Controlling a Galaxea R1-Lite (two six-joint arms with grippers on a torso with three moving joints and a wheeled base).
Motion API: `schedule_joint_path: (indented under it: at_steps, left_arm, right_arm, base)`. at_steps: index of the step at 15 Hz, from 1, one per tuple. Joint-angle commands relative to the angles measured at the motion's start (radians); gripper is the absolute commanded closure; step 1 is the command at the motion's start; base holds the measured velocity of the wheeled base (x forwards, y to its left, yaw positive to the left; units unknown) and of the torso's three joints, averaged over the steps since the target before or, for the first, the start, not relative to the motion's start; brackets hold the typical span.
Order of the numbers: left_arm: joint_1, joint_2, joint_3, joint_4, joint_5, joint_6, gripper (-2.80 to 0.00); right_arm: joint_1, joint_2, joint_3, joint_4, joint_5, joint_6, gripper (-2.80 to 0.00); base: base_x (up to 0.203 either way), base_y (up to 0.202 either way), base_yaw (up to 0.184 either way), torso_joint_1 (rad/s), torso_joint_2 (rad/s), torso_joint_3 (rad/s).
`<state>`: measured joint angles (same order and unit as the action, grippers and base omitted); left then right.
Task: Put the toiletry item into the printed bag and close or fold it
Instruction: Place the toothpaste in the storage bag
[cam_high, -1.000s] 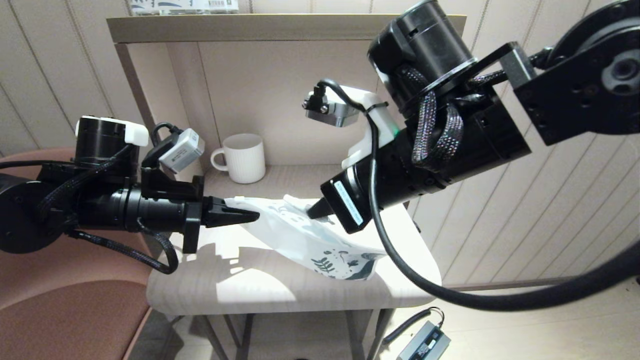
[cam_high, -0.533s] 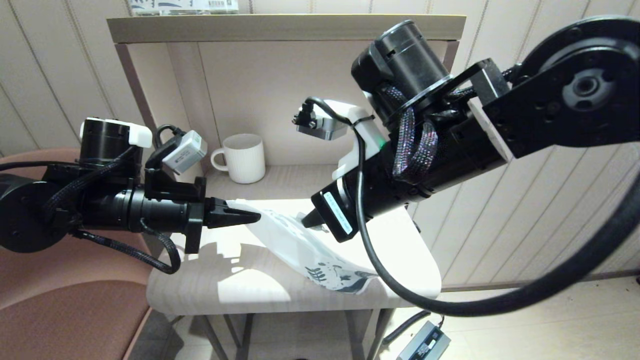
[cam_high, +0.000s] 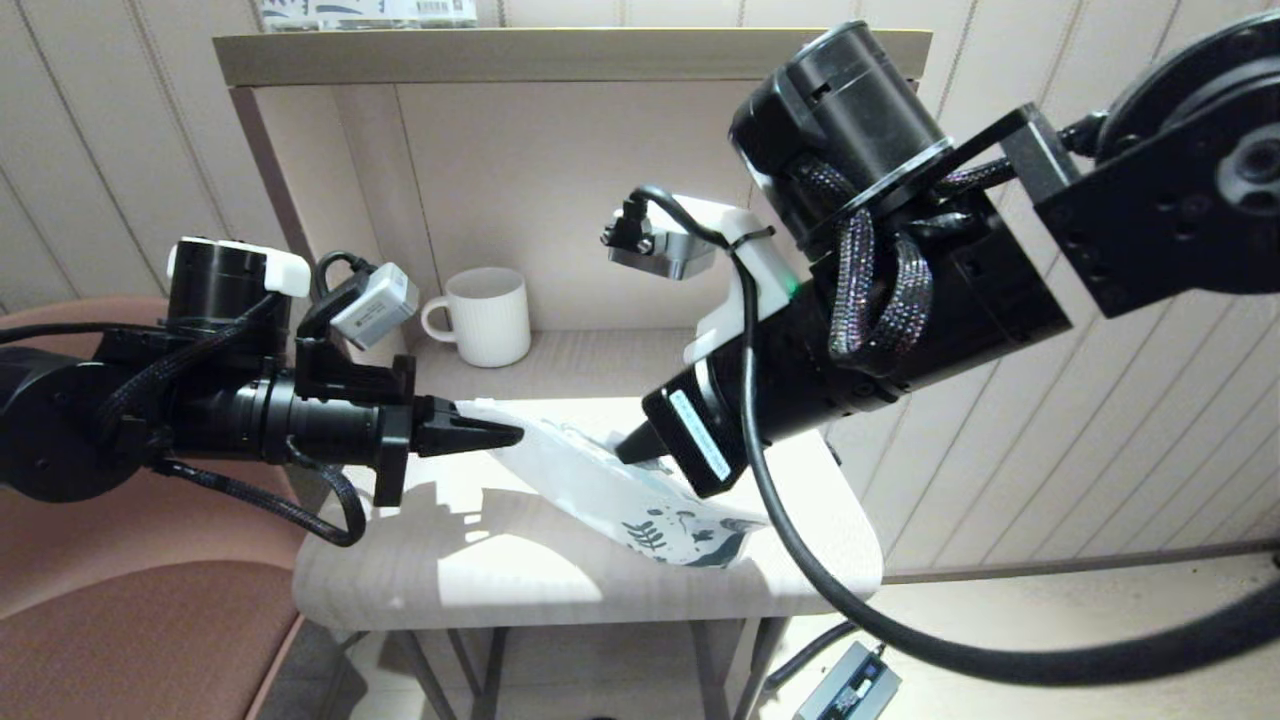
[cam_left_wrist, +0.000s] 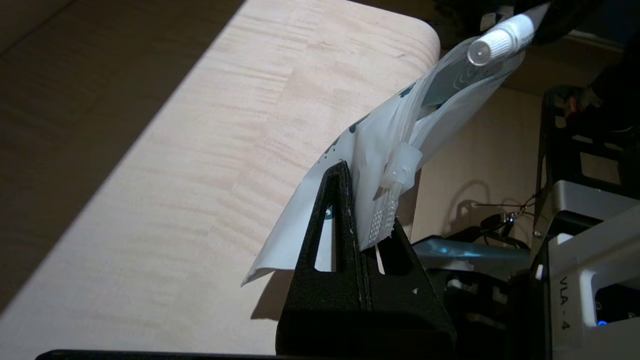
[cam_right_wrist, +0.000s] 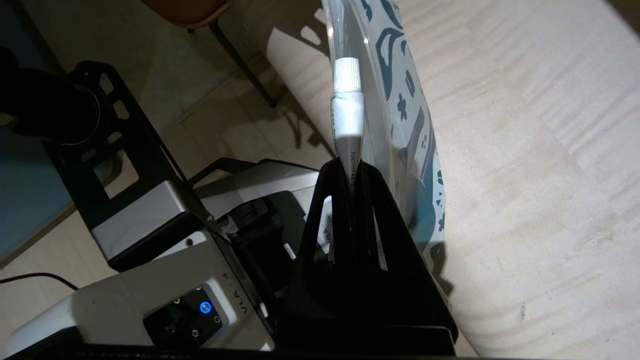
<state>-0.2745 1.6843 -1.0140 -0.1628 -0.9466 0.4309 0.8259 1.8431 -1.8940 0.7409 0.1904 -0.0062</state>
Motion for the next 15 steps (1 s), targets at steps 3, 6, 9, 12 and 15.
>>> schedule_joint_path:
  at_steps: [3, 6, 9, 12, 15]
  left_arm:
    - [0.000, 0.003, 0.000, -0.001, -0.006, 0.002, 0.00]
    - [0.000, 0.006, -0.001, -0.002, -0.005, 0.003, 0.00]
    - [0.000, 0.005, 0.000, -0.001, -0.006, 0.002, 0.00]
    - [0.000, -0.001, 0.000, -0.003, -0.006, 0.002, 0.00]
    - [0.000, -0.006, 0.002, -0.003, -0.008, 0.002, 0.00]
  right_arm:
    - [0.005, -0.040, 0.071, -0.002, 0.003, -0.003, 0.00]
    - [0.006, -0.056, 0.075, -0.002, 0.001, -0.006, 0.00]
    - [0.004, -0.047, 0.088, -0.002, 0.001, -0.006, 0.00]
    - [-0.001, -0.030, 0.085, -0.002, 0.003, -0.005, 0.00]
    - [0.002, -0.005, 0.070, -0.003, 0.000, -0.007, 0.00]
  base:
    - [0.000, 0.000, 0.000, 0.000, 0.00, 0.000]
    - [0.000, 0.000, 0.000, 0.000, 0.00, 0.000]
    - [0.000, 0.000, 0.000, 0.000, 0.00, 0.000]
    - [0.000, 0.000, 0.000, 0.000, 0.00, 0.000]
    - [0.000, 0.000, 0.000, 0.000, 0.00, 0.000]
